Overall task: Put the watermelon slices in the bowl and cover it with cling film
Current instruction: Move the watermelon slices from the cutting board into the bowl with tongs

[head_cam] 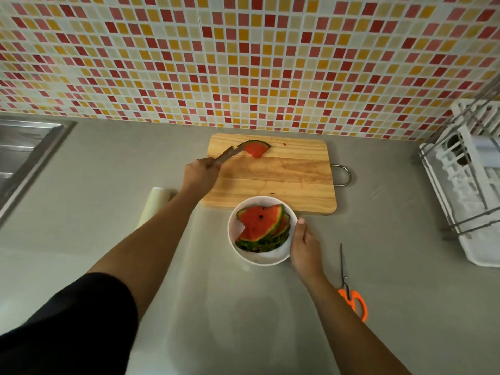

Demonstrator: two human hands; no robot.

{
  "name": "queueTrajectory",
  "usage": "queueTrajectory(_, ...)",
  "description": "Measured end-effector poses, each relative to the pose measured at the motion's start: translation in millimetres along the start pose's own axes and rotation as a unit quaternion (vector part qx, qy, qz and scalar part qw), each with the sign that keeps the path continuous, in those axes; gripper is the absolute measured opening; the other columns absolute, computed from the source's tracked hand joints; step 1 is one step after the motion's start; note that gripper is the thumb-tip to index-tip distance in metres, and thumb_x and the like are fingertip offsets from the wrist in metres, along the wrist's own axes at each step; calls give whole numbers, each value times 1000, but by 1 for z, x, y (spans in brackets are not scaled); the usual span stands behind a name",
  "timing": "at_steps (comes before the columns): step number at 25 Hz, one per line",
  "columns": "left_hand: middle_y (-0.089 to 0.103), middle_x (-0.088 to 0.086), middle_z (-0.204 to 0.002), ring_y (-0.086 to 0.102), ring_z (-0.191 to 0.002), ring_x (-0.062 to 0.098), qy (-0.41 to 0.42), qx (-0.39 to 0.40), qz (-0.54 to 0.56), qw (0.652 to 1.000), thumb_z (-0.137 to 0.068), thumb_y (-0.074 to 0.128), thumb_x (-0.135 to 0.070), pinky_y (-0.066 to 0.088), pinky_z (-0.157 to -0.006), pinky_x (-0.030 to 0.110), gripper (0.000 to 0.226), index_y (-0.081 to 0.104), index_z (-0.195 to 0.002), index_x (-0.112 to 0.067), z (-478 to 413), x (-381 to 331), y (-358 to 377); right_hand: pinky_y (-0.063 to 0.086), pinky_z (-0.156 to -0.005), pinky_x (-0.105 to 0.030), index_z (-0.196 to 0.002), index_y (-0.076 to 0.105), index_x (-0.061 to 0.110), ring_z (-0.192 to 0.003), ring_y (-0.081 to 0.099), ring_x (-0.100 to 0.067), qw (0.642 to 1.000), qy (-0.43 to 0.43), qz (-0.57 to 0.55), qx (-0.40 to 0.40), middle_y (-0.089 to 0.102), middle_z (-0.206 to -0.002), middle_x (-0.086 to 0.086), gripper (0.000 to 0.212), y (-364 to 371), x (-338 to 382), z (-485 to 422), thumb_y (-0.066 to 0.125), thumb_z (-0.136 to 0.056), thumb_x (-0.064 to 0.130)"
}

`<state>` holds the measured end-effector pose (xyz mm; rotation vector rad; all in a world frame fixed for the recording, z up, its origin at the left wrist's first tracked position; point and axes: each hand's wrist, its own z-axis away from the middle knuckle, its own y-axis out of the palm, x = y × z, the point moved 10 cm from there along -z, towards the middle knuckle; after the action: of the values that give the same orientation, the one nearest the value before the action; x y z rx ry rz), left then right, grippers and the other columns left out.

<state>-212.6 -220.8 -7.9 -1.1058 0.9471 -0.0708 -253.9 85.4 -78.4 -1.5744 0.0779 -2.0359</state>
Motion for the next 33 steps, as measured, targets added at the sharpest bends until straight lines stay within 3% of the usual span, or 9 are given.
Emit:
queueTrajectory(3, 61, 1, -94, 53, -75, 14, -66, 16, 70, 995, -92, 51, -32, 41, -71, 26, 32, 69, -114, -18, -36, 11, 4, 40, -53, -14, -75, 60, 30, -70, 59, 2, 1000, 5, -9, -16, 63, -74, 10, 45, -1, -3, 0, 24, -96, 47)
queueTrajectory(6, 65, 3, -100, 58, -88, 19, -64, 57, 72, 994, -88, 57, -25, 47, -77, 26, 27, 71, -110, -18, -58, 5, 9, 40, -54, -12, -73, 58, 33, -72, 59, 4, 1000, 2, -10, -25, 63, -75, 12, 42, -3, -1, 1, 25, -96, 47)
queueTrajectory(9, 66, 6, -82, 55, -69, 17, -92, 150, 76, 982, -82, 61, -21, 42, -57, 24, 17, 71, -87, -8, -56, 14, 14, 41, -58, -18, -80, 60, 31, -77, 60, 0, 1000, -3, -6, -16, 63, -78, 11, 43, -2, 0, 1, 24, -96, 47)
queueTrajectory(11, 64, 6, -80, 48, -65, 16, -92, 194, 65, 975, -81, 62, -21, 39, -58, 25, 19, 71, -87, -5, -45, 20, 13, 42, -60, -18, -85, 62, 28, -78, 61, -2, 1000, -8, 0, -11, 64, -78, 10, 46, -1, 1, 1, 22, -97, 47)
queueTrajectory(14, 68, 3, -94, 58, -86, 21, 41, 69, 31, 996, -85, 62, -22, 41, -78, 28, 25, 73, -106, -14, -33, -2, -10, 44, -62, -21, -88, 63, 24, -79, 62, -5, 1000, -9, 10, -15, 64, -79, 8, 49, -1, 0, 0, 21, -97, 47)
queueTrajectory(17, 70, 17, -102, 64, -91, 33, 200, 5, -55, 978, -87, 64, -21, 47, -84, 34, 35, 66, -119, -9, 1, -31, 5, 45, -62, -25, -86, 62, 22, -79, 62, -10, 1000, -12, 14, -19, 64, -78, 5, 49, -2, 0, 0, 21, -97, 45)
queueTrajectory(22, 62, 20, -115, 56, -106, 38, 138, 52, -70, 987, -93, 55, -28, 42, -93, 38, 43, 55, -132, -11, -7, -20, 43, 46, -66, -25, -88, 63, 22, -81, 62, -11, 1000, -4, 16, -21, 65, -81, 4, 51, -2, -4, -1, 21, -97, 48)
queueTrajectory(26, 69, 14, -97, 56, -84, 23, 180, 51, -40, 982, -92, 54, -21, 35, -73, 22, 29, 66, -117, -13, -19, -41, 40, 51, -76, -32, -92, 64, 21, -84, 63, -13, 1000, 1, 9, -24, 67, -84, 1, 51, -2, -7, -2, 21, -96, 49)
queueTrajectory(33, 65, -6, -96, 53, -87, 14, 73, 87, 75, 991, -90, 59, -26, 38, -77, 25, 27, 70, -114, -20, -31, -13, 36, 46, -66, -25, -85, 62, 25, -78, 62, -7, 1000, -5, 0, -25, 65, -78, 6, 47, -2, -3, 0, 23, -97, 47)
